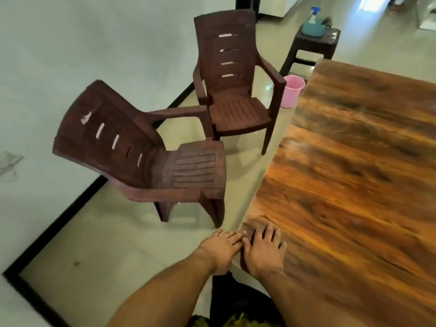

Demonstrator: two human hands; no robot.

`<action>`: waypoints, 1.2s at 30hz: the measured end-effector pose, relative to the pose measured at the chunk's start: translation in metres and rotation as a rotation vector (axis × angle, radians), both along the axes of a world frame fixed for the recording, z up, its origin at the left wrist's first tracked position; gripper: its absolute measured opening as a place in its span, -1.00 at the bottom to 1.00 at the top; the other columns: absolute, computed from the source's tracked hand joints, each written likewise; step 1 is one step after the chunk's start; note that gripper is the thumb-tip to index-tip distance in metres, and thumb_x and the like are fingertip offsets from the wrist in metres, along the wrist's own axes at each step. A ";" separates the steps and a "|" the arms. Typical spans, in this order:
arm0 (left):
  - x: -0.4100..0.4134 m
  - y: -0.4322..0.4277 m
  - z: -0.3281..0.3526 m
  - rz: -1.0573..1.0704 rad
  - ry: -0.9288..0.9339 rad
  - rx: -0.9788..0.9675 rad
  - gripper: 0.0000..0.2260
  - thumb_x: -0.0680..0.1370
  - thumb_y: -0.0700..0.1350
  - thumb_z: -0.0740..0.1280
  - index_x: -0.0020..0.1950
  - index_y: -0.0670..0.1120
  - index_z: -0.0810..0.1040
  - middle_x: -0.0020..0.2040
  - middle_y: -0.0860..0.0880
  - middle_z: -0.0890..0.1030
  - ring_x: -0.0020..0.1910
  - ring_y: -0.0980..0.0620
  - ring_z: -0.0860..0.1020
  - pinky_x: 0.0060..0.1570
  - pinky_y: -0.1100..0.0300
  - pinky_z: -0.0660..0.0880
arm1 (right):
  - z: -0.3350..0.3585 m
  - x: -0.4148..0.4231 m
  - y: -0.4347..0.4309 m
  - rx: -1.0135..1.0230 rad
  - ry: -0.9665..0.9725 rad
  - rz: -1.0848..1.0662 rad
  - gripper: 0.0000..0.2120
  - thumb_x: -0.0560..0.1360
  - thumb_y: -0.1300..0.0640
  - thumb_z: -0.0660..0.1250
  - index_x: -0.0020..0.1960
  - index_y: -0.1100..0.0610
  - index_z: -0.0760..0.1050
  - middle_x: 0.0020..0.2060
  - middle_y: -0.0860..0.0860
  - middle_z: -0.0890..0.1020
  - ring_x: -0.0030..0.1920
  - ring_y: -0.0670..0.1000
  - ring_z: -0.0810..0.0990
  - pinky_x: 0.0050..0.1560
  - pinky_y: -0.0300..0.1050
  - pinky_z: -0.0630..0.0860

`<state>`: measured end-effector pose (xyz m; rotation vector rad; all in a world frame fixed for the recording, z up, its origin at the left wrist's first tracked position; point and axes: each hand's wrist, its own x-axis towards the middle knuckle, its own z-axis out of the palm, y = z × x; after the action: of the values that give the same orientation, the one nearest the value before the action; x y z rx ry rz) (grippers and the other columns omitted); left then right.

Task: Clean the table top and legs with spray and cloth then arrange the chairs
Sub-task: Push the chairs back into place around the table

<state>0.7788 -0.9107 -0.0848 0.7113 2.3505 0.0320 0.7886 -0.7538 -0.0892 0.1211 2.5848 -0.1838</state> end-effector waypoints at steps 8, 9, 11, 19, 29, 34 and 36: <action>-0.121 -0.191 0.023 0.205 0.043 -0.112 -0.34 0.60 -0.09 0.18 0.67 -0.03 0.00 0.68 -0.08 -0.12 0.65 -0.08 -0.05 0.60 -0.06 -0.10 | 0.008 -0.123 -0.161 -0.141 0.076 0.078 -0.37 0.64 -0.23 -0.09 0.61 0.06 0.06 0.61 0.14 0.06 0.59 0.16 0.03 0.53 0.17 0.10; -0.136 -0.210 0.026 0.221 0.072 -0.116 -0.35 0.61 -0.06 0.18 0.67 -0.03 0.00 0.68 -0.08 -0.11 0.65 -0.08 -0.04 0.60 -0.06 -0.08 | 0.010 -0.135 -0.178 -0.151 0.101 0.098 -0.37 0.65 -0.23 -0.09 0.62 0.06 0.05 0.61 0.14 0.06 0.59 0.15 0.03 0.53 0.16 0.09; -0.170 -0.270 0.030 0.262 0.116 -0.140 -0.35 0.63 0.01 0.18 0.67 -0.04 -0.01 0.68 -0.07 -0.10 0.65 -0.07 -0.03 0.60 -0.06 -0.06 | 0.013 -0.163 -0.233 -0.173 0.134 0.129 -0.38 0.65 -0.22 -0.10 0.62 0.06 0.04 0.61 0.15 0.04 0.59 0.16 0.01 0.55 0.17 0.06; -0.307 -0.518 0.058 0.104 0.215 -0.313 -0.33 0.66 0.14 0.13 0.67 -0.04 -0.07 0.68 -0.09 -0.07 0.65 -0.10 -0.08 0.59 -0.18 -0.15 | 0.041 -0.260 -0.513 -0.271 0.222 0.064 -0.40 0.65 -0.20 -0.05 0.61 0.06 0.06 0.61 0.14 0.04 0.59 0.16 0.01 0.55 0.20 0.04; -0.397 -0.623 0.089 -0.234 0.320 -0.241 -0.45 0.66 0.14 0.00 0.62 -0.03 0.20 0.65 -0.06 0.16 0.65 -0.06 0.01 0.56 -0.24 -0.25 | 0.081 -0.266 -0.716 -0.431 0.186 -0.252 -0.23 0.62 -0.19 0.07 0.62 0.19 -0.18 0.53 0.11 0.23 0.39 0.16 0.39 0.32 0.13 0.40; -0.391 -0.632 0.093 -0.200 0.308 -0.120 -0.51 0.64 0.04 0.05 0.57 -0.04 0.31 0.62 -0.03 0.23 0.64 -0.05 0.04 0.56 -0.26 -0.24 | 0.085 -0.272 -0.719 -0.146 0.202 -0.133 -0.43 0.62 0.16 0.06 0.58 0.25 0.00 0.42 0.20 0.39 0.19 0.23 0.58 0.06 0.10 0.52; -0.391 -0.625 0.097 -0.180 0.325 -0.069 -0.52 0.65 0.04 0.04 0.55 -0.03 0.35 0.62 -0.02 0.24 0.63 -0.05 0.05 0.56 -0.26 -0.24 | 0.085 -0.274 -0.704 -0.123 0.239 -0.083 -0.45 0.63 0.15 0.04 0.59 0.23 0.03 0.36 0.20 0.46 0.07 0.26 0.63 -0.05 0.11 0.53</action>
<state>0.3883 -1.5356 0.0120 0.9494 2.5662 -0.2606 0.5147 -1.4582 -0.0039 0.1710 2.7983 -0.4102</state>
